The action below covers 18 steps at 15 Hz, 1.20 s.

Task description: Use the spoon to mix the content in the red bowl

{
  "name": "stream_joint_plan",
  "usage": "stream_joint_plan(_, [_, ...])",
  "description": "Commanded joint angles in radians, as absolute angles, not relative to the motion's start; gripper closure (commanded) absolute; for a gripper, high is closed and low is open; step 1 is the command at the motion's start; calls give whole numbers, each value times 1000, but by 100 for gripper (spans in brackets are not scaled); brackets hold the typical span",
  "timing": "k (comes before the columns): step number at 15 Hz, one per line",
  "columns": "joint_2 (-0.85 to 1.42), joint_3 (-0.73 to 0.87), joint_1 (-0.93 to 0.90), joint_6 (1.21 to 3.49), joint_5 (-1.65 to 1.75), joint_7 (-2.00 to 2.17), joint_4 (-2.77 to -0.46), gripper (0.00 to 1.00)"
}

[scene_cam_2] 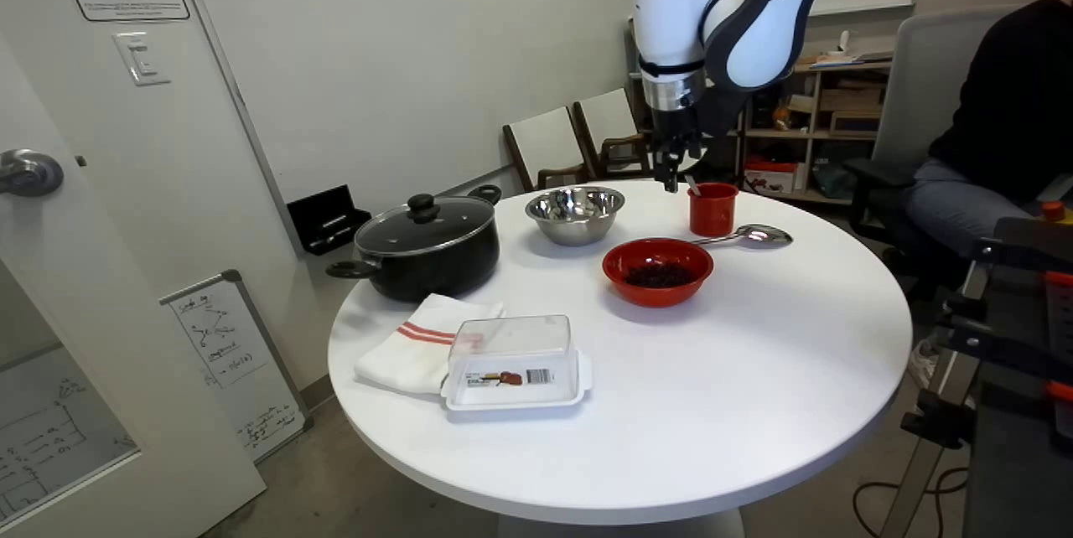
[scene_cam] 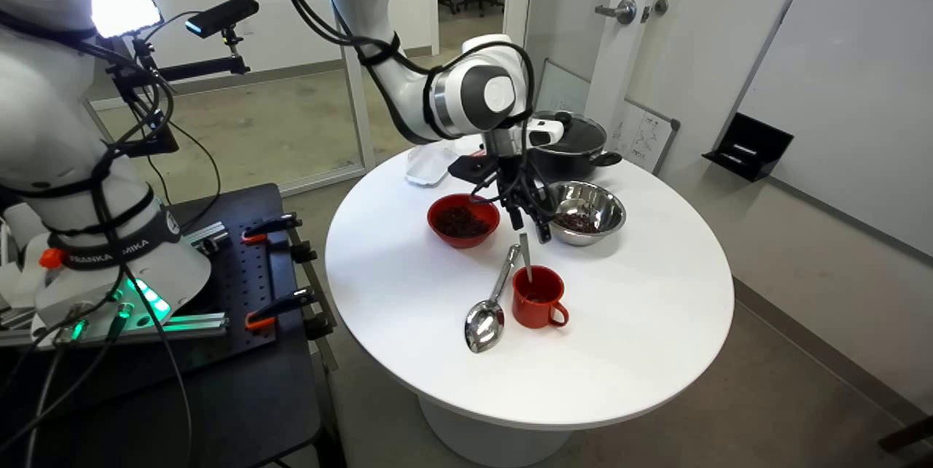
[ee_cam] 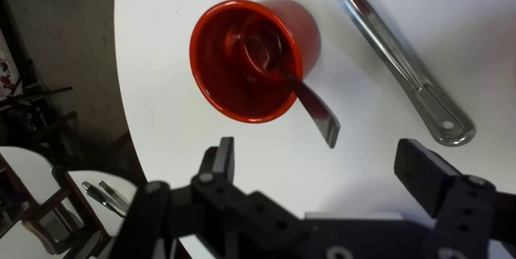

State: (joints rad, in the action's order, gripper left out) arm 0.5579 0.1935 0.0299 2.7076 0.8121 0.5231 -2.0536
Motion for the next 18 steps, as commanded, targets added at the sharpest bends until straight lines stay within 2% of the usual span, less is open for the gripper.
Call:
stream_joint_plan(1, [580,220,-4,2640,747,480,-2021,0])
stream_joint_plan(10, [588,220,-16,2566,689,451,-2008,0])
stream_joint_plan(11, [590,222,-17,2564,685,448,-2007,4])
stream_joint_plan(13, [593,222,-18,2557,679,446,-2006,29])
stream_joint_plan(16, [595,224,-21,2551,677,444,-2005,33])
stream_joint_plan(18, [597,223,-22,2549,673,440,-2003,31])
